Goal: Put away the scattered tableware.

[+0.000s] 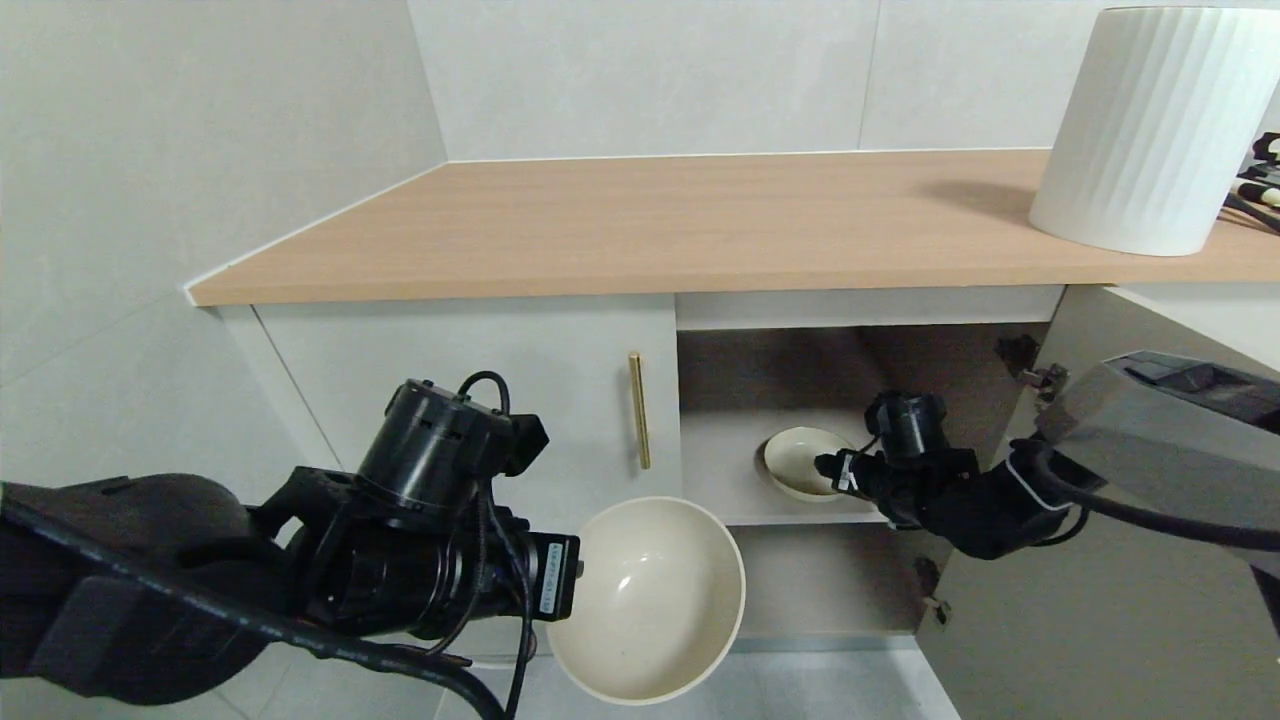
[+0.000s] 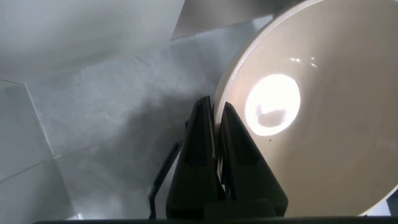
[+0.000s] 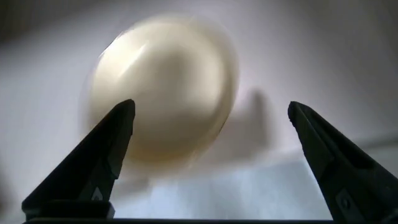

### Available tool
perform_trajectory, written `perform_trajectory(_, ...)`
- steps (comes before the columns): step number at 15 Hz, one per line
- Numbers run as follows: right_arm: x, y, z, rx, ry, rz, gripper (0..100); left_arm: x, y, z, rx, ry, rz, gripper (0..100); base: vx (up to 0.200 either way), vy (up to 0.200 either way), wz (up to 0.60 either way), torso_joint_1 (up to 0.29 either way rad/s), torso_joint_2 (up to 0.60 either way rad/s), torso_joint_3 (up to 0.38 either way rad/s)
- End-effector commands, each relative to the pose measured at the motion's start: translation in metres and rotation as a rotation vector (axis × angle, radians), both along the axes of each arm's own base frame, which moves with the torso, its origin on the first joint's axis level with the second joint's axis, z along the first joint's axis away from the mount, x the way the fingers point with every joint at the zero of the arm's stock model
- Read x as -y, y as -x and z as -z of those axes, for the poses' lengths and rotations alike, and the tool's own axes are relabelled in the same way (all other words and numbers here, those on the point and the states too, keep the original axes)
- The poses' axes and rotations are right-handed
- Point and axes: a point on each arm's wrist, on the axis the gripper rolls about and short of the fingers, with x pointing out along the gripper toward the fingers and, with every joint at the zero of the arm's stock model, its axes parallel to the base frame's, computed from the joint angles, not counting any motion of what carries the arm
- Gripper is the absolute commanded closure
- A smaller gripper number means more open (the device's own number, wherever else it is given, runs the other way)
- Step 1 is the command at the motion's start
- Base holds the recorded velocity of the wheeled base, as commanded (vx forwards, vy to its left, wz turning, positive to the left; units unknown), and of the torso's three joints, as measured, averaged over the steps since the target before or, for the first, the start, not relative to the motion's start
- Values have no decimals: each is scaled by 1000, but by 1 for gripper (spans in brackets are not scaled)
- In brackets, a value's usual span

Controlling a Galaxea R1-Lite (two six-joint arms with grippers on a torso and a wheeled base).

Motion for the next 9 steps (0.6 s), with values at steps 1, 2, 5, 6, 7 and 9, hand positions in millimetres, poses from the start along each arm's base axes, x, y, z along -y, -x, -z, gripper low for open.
perform_trajectory(1, -17, 61, -67, -50, -53, -203, 0, 12, -9, 29, -77, -66, 8, 100, 0, 0, 0, 0, 0, 0)
perform_trajectory(2, -21, 78, -81, -64, -68, -264, 0, 15, -10, 37, -88, -98, 1, 100, 0, 0, 0, 0, 0, 0)
perform_trajectory(5, -31, 127, -110, -119, -68, -463, 0, 24, -12, 56, -94, -195, -26, 100, 0, 0, 0, 0, 0, 0)
perform_trajectory(6, -35, 149, -117, -147, -56, -567, 0, 28, -13, 58, -93, -206, -29, 100, 0, 0, 0, 0, 0, 0)
perform_trajectory(7, -39, 162, -117, -175, -50, -644, 0, 28, -14, 59, -95, -206, -30, 100, 0, 0, 0, 0, 0, 0)
perform_trajectory(9, -47, 175, -113, -206, -31, -715, 0, 30, -13, 60, -97, -209, -25, 100, 0, 0, 0, 0, 0, 0)
